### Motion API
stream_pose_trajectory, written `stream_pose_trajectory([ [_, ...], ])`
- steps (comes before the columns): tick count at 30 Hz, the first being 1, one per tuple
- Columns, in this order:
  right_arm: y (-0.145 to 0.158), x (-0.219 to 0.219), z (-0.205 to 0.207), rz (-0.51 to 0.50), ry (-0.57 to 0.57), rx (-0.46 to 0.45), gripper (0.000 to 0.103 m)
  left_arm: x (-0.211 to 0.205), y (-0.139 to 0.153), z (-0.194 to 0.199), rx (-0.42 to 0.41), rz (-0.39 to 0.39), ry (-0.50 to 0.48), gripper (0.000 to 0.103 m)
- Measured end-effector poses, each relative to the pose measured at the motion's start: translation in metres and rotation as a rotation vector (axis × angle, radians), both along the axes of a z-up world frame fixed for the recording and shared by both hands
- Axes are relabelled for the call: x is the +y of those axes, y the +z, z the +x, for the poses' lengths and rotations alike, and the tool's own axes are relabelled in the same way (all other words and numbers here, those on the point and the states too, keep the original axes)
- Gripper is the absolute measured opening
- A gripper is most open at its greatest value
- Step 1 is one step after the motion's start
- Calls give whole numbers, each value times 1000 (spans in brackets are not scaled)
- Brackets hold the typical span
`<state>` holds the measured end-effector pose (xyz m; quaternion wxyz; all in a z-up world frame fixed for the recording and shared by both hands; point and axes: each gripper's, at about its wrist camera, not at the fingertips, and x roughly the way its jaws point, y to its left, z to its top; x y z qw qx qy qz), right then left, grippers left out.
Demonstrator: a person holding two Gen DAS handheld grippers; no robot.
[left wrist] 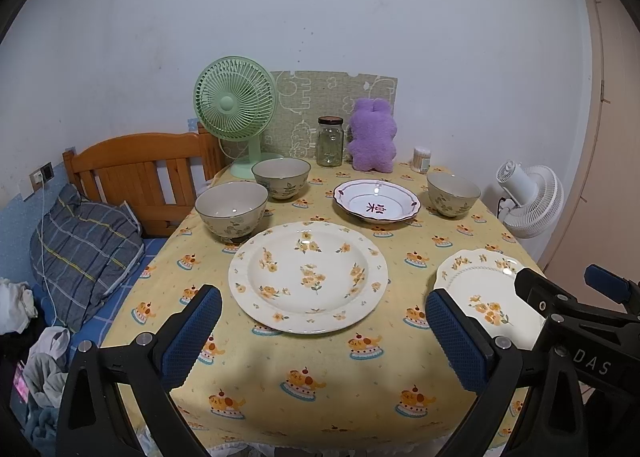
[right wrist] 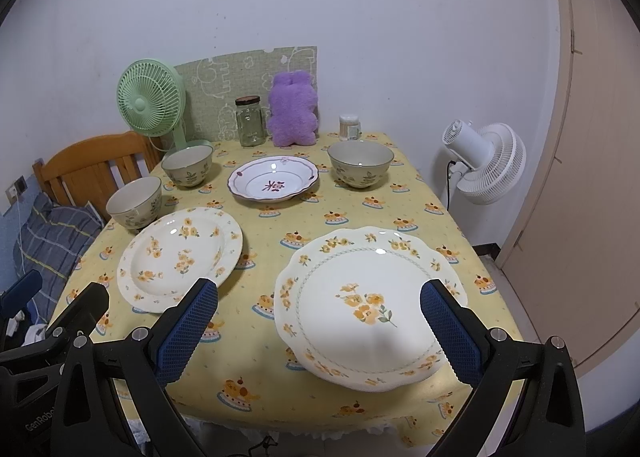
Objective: Organize plates and bowls
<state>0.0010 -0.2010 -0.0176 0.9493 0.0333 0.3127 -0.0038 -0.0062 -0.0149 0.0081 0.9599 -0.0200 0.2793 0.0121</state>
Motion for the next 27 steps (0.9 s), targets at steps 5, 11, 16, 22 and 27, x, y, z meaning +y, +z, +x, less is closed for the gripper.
stream_pose_trajectory([
  [5, 0, 2, 3, -3, -6, 6, 102, 1, 0, 2, 1, 2, -5, 102],
  [11, 1, 13, 9, -11, -21, 17, 102, 9, 3, 13, -2, 1, -23, 100],
  [16, 1, 19, 13, -10, -53, 39, 102, 15, 5, 22, 5, 10, -62, 98],
  [22, 5, 20, 17, -9, -102, 73, 99, 15, 1, 31, 53, -12, -123, 96],
  [27, 4, 8, 22, -7, -175, 119, 99, -2, 0, 40, 80, -26, -182, 91],
])
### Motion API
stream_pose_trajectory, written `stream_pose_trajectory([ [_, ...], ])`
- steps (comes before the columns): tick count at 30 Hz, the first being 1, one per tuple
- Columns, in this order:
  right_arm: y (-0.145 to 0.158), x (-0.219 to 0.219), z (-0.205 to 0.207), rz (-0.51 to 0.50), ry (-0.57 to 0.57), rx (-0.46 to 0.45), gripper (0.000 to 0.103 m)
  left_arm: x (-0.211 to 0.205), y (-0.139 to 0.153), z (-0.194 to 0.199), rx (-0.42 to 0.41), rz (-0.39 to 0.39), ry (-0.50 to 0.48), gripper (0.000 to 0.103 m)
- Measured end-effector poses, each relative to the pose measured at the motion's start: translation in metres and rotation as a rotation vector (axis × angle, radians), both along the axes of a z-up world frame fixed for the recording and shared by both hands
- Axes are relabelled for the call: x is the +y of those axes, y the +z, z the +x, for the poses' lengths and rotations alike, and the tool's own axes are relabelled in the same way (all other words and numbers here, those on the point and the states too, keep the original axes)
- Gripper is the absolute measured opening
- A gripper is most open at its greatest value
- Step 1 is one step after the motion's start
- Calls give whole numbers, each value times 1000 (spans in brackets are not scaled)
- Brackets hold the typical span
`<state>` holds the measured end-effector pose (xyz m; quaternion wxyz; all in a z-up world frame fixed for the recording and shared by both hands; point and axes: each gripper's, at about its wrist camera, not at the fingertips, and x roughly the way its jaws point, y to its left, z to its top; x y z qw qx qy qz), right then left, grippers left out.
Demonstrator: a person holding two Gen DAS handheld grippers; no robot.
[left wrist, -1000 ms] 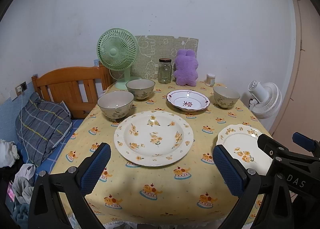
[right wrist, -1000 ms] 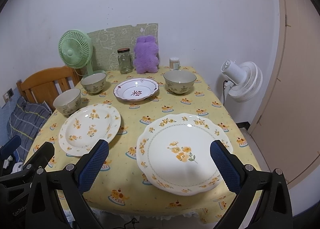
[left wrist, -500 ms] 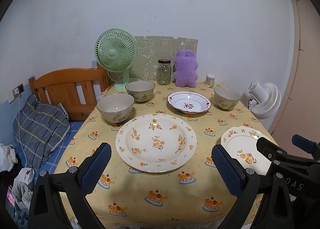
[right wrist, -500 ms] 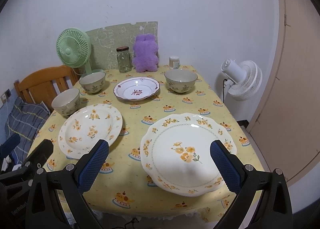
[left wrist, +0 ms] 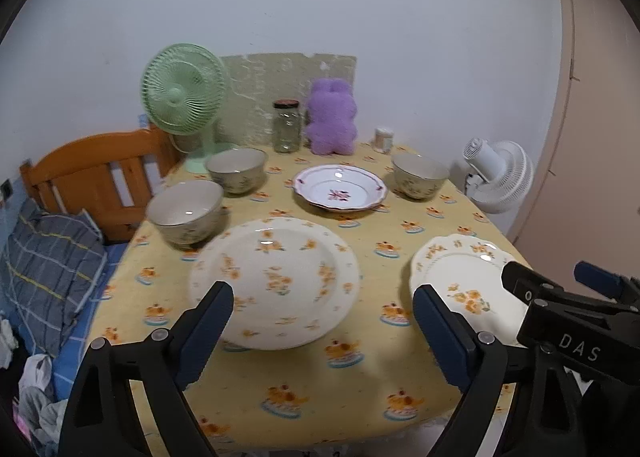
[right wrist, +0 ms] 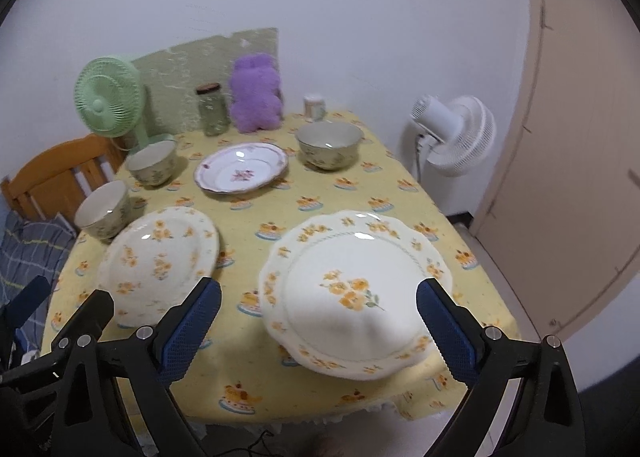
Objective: Organize plates and bowls
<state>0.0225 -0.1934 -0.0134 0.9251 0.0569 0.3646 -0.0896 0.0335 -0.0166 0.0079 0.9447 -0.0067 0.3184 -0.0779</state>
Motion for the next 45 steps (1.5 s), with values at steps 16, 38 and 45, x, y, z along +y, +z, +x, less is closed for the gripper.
stream_pose_trajectory([
  [16, -40, -86, 59, 29, 16, 102, 89, -93, -35, 61, 119, 16, 35, 84],
  [38, -100, -128, 108, 19, 164, 246, 79, -144, -110, 94, 409, 47, 152, 64],
  [45, -114, -148, 119, 75, 116, 317, 69, -154, -114, 103, 431, 58, 139, 60],
])
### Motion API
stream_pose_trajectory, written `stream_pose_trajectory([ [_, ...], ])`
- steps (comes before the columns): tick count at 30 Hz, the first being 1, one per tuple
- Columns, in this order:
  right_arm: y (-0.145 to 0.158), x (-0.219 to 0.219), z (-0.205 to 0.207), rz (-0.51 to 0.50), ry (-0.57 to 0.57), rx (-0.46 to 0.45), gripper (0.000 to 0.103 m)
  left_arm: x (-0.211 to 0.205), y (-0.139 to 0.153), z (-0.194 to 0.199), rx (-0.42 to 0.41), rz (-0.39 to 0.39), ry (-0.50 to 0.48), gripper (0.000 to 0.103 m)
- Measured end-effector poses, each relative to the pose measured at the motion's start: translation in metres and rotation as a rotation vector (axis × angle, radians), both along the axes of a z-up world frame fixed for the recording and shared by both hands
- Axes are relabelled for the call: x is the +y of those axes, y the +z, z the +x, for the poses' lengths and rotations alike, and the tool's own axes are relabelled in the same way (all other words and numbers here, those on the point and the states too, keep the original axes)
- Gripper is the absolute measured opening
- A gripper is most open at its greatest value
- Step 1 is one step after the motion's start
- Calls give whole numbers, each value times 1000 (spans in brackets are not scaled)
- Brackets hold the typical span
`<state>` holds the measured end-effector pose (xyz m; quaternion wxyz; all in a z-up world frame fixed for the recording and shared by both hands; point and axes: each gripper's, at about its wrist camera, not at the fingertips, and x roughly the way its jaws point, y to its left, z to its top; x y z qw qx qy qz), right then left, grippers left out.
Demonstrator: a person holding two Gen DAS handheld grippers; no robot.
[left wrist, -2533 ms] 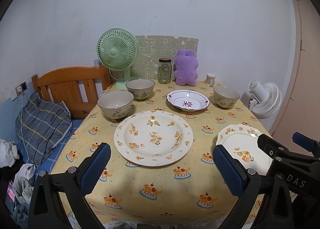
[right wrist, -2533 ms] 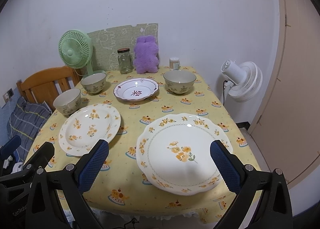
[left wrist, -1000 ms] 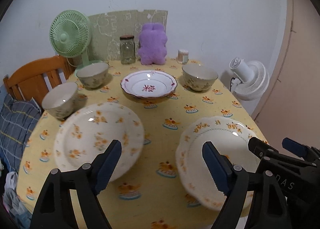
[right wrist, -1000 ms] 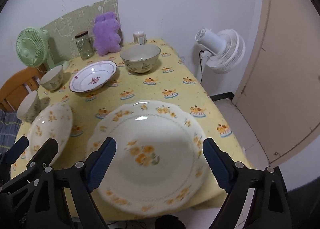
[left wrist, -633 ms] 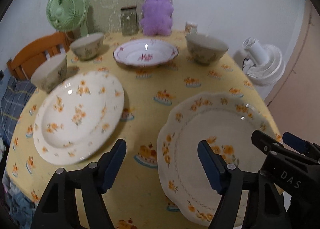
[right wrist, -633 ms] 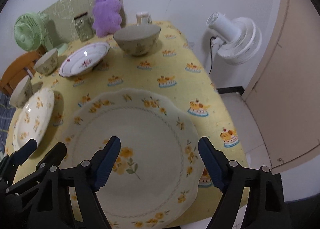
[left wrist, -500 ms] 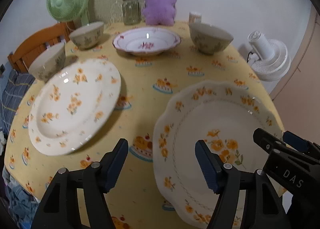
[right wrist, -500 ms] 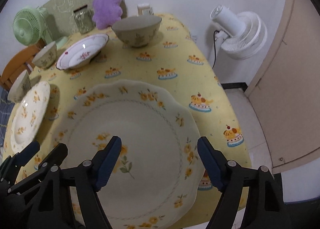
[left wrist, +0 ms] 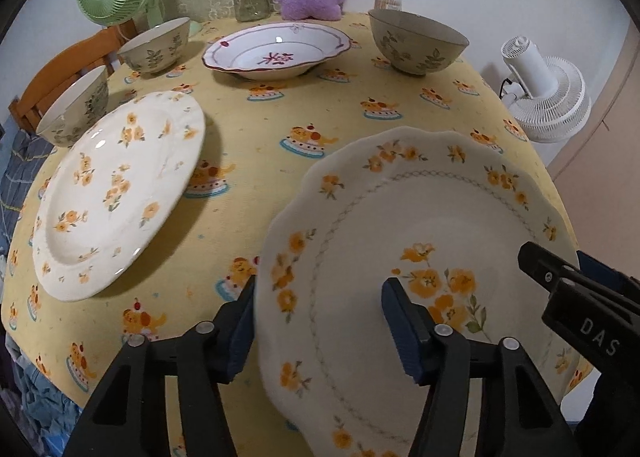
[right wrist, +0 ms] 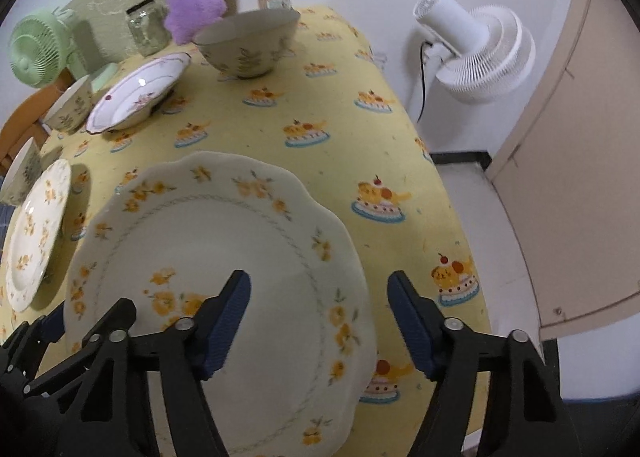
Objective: Organize plates and bowls
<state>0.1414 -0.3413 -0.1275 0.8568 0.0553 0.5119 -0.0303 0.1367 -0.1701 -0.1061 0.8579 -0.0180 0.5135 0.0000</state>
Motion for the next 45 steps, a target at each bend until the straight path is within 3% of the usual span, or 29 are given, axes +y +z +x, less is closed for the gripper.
stream_pose_trajectory([
  [2, -4, -1, 2, 8, 8, 14, 66, 0, 0, 1, -1, 1, 7, 61],
  [4, -7, 0, 3, 20, 27, 22, 55, 0, -1, 2, 1, -1, 12, 61],
  [6, -9, 2, 6, 3, 36, 31, 54, 0, -1, 3, 3, 0, 13, 61],
  [19, -5, 14, 38, 17, 68, 55, 55, 8, 5, 39, 12, 64, 52, 61],
  [30, -6, 28, 70, 51, 82, 54, 55, 27, 3, 66, 12, 67, 87, 62],
  [38, -10, 30, 70, 67, 74, 64, 57, 30, 1, 63, 36, 46, 121, 61],
  [41, -8, 29, 67, 75, 73, 55, 57, 25, 5, 54, 19, 83, 113, 61],
  [45, -6, 26, 60, 111, 76, 62, 69, 25, 12, 44, 13, 56, 111, 71],
])
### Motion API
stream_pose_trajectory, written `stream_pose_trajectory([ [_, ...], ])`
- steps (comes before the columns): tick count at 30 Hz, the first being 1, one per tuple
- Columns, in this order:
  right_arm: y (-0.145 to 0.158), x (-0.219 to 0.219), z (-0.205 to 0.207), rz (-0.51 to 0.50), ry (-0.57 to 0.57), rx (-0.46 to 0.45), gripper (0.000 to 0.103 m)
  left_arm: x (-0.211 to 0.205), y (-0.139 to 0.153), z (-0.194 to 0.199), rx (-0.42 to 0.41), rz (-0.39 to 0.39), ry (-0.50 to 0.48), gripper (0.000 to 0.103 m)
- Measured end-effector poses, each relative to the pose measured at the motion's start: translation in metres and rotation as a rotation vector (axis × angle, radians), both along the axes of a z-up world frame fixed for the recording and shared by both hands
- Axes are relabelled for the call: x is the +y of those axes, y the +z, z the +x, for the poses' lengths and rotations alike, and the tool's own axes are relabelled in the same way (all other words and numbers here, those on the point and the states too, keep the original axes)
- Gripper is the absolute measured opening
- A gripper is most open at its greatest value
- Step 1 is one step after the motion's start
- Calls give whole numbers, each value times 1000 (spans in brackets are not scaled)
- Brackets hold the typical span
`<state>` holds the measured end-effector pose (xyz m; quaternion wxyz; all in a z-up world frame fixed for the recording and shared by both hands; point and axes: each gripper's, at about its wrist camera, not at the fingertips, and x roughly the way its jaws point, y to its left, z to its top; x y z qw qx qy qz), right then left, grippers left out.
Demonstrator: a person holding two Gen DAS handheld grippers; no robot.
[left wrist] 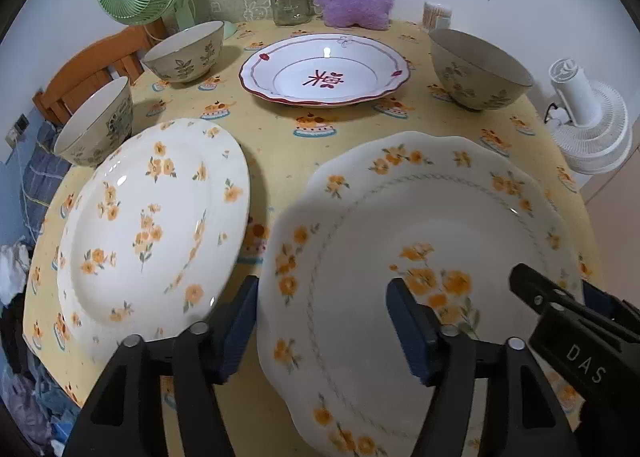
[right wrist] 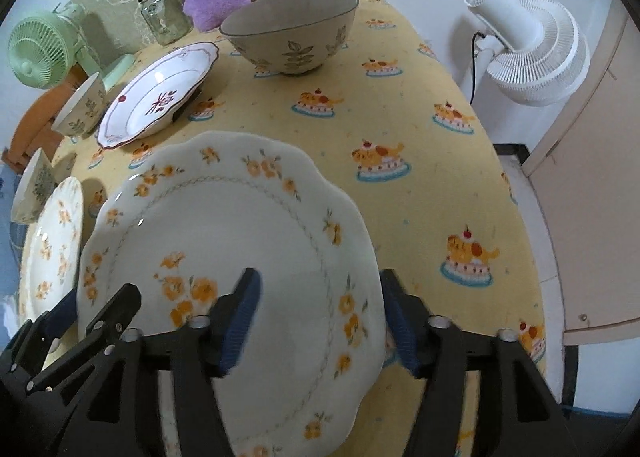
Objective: Organize plates and bowls
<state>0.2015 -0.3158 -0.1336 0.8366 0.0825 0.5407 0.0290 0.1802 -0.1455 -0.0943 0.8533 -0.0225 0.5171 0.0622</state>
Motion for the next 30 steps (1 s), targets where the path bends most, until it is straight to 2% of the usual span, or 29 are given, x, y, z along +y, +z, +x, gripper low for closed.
stream_pose_trajectory([
  [8, 22, -6, -23, 1, -42, -44, 70, -4, 20, -21, -36, -12, -51, 77],
  [14, 40, 10, -38, -19, -57, -77, 71, 13, 31, -32, -64, -45, -89, 79],
  [19, 59, 47, -55, -45, -62, -125, 71, 42, 41, -39, -85, -57, -131, 79],
  [30, 82, 143, -75, -53, -105, -192, 71, 134, 58, -46, -134, -68, -191, 79],
])
